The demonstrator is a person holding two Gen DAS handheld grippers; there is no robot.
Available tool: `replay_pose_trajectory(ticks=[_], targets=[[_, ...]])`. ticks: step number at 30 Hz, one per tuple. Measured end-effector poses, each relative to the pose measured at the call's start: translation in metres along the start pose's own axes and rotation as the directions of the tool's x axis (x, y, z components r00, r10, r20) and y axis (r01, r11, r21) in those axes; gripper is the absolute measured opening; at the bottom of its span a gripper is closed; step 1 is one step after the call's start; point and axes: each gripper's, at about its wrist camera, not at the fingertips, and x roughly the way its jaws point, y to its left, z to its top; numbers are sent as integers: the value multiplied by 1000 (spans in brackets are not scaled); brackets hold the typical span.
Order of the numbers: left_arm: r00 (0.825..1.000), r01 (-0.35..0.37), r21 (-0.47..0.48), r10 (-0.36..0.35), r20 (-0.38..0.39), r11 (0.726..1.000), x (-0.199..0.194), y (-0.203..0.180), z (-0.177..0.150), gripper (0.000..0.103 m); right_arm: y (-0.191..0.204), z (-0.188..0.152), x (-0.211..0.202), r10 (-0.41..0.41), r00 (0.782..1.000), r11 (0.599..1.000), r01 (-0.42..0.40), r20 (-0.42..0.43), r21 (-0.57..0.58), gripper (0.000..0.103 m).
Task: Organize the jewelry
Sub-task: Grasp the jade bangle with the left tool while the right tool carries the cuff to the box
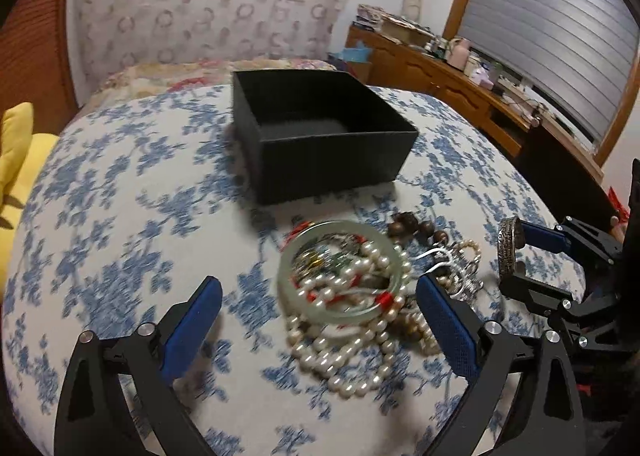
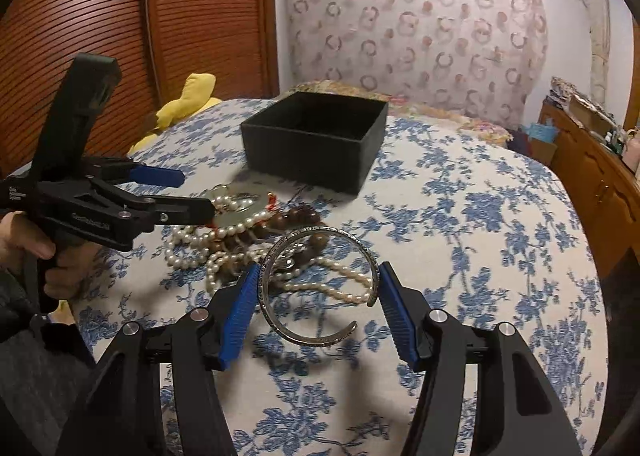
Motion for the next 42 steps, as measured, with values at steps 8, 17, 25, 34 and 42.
replay_pose_trajectory(ticks=[8, 17, 25, 34, 42], targets=[[999, 12, 32, -11, -49, 999, 20, -10, 12, 83, -3, 1, 0, -7, 1000, 1000, 7, 4, 6, 62], [998, 18, 59, -14, -57, 998, 23, -17, 14, 68, -2, 3, -1, -8, 1000, 1000, 8, 11, 2, 62], [1000, -3, 45, 2, 17, 999, 2, -8, 15, 68, 0, 12, 2, -10, 1000, 1000, 11, 17, -20, 62], [994, -41, 19, 39, 103, 999, -23, 7, 32, 68, -1, 52, 11, -17, 997, 997, 23, 75, -76, 62], [988, -67, -7, 67, 136, 998, -29, 23, 42, 68, -9, 94, 44, -1, 996, 996, 10, 92, -94, 62]])
